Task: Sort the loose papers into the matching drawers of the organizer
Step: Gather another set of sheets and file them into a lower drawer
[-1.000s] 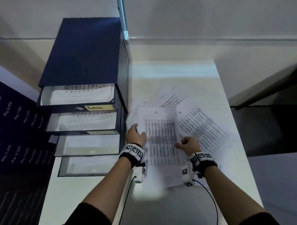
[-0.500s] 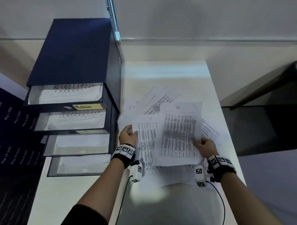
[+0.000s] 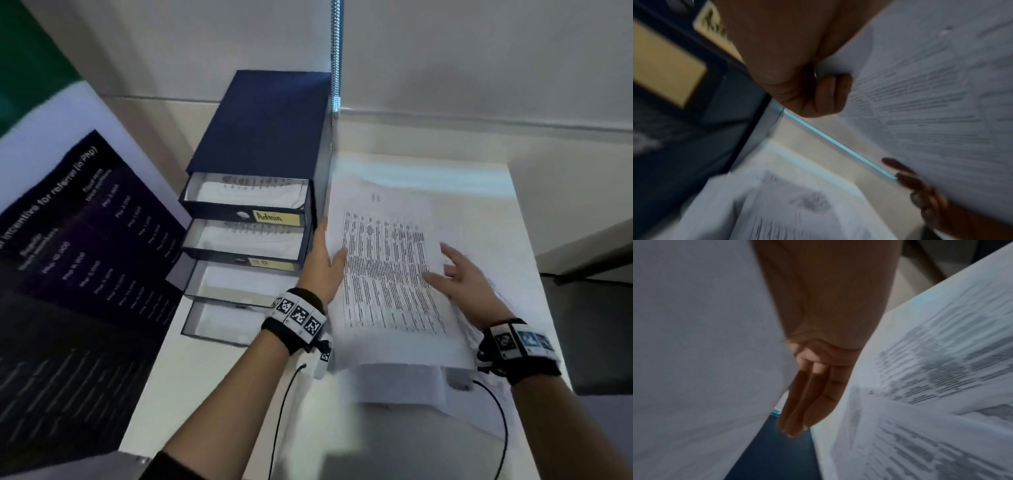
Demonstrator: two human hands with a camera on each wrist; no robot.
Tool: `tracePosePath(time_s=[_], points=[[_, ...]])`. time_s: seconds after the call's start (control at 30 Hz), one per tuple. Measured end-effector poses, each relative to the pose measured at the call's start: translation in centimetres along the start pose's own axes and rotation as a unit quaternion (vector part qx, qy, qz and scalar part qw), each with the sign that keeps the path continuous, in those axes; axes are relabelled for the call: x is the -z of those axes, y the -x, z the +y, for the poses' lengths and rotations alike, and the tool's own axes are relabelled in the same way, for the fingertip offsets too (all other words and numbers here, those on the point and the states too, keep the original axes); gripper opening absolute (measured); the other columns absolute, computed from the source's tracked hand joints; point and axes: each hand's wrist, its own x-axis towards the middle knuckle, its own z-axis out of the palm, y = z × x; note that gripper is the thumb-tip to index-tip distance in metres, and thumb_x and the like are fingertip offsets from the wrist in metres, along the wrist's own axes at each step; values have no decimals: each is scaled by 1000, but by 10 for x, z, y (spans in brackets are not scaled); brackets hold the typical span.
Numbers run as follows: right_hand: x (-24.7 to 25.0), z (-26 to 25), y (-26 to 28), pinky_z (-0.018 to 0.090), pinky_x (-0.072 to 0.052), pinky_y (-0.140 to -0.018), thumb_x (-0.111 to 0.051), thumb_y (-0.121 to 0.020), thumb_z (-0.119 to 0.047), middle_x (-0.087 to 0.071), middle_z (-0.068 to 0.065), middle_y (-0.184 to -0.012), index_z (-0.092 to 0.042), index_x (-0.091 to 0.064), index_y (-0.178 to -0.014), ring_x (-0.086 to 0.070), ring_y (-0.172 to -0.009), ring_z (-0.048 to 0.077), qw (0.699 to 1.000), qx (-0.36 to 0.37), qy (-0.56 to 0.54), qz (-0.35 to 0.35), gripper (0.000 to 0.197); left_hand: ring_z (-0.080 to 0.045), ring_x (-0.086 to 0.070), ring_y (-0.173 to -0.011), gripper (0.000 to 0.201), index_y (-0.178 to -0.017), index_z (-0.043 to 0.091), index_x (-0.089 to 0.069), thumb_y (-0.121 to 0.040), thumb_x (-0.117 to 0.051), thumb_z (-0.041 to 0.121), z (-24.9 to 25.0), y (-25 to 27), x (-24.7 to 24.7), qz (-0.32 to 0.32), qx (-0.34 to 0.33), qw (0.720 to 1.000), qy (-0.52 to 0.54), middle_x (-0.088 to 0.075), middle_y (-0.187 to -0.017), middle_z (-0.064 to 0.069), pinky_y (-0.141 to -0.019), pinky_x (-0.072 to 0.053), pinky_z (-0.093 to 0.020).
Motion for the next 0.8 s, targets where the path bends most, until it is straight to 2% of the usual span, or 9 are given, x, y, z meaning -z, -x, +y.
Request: tracePosePath(time_s=[0.1,0.17,0.23,0.3,0.37,0.53,0.63,0.7,0.8], points=[[-32,-36,15,43,-37,-107,-70,-90,-25,-37,-4,-139,-58,-16,-147,-40,-129,14,998,55,26,-2,86,-15,-59,-118,68,-153,30,-12,-100,-53,17,17,23,54,-43,34,998,8,-55,-134,9,-103,-46,-37],[-60,-52,23,38,-30,-114,-67,-93,-20,-35,-16,-149,-50,-29,-148,-36,-132,4,994,83,50,-51,73,-18,-63,-110,60,-148,21,-22,-98,-54,10,19,39,90,-54,72,996,25,-61,-126,2,-96,-52,-40],[-90,-63,26,32,-32,-116,-65,-94,-15,-45,-16,-147,-36,-52,-139,-44,-125,-9,989,86,78,-93,52,-14,-66,-100,49,-140,15,-32,-97,-54,5,18,56,124,-39,104,993,42,-65,-115,3,-80,-57,-29],[-122,-72,27,10,-47,-90,-61,-94,-5,-57,-7,-135,-20,-61,-133,-58,-99,-20,990,54,47,-124,41,-14,-67,-95,48,-134,13,-37,-92,-59,8,14,71,160,-17,125,992,24,-65,-112,2,-73,-56,-27],[-153,-76,22,2,-46,-63,-58,-94,1,-64,-4,-116,-10,-61,-131,-64,-75,-17,989,3,4,-148,38,-19,-67,-100,66,-137,16,-35,-80,-69,19,7,82,193,3,146,989,28,-64,-120,-3,-86,-56,-40],[-210,-85,-9,19,-57,-76,-61,-92,0,-66,10,-119,-5,-63,-126,-69,-91,13,984,-72,-29,-161,35,-21,-58,-114,99,-157,23,-1,-87,-72,28,-9,113,244,61,188,978,60,-47,-139,2,-87,-51,-35],[-227,-87,-28,33,-58,-86,-64,-91,-2,-66,21,-121,-3,-63,-124,-70,-95,27,990,-79,-51,-105,33,-15,-65,-77,65,-148,25,-30,-94,-63,10,-19,120,254,50,188,978,72,-62,-120,-7,-53,-53,-25],[-232,-88,-32,46,-57,-90,-70,-90,-16,-67,22,-119,-11,-64,-121,-69,-99,35,992,-75,-53,-84,32,-13,-67,-73,43,-137,13,-51,-96,-57,3,-26,116,257,46,180,980,73,-67,-119,-12,-49,-53,-23],[-228,-89,-14,30,-58,-55,-69,-91,-19,-70,13,-106,-16,-60,-123,-70,-67,20,982,-97,-61,-151,34,-9,-69,-82,25,-113,23,-71,-97,-57,11,-38,103,259,95,122,987,42,-71,-115,-4,-60,-55,-23]])
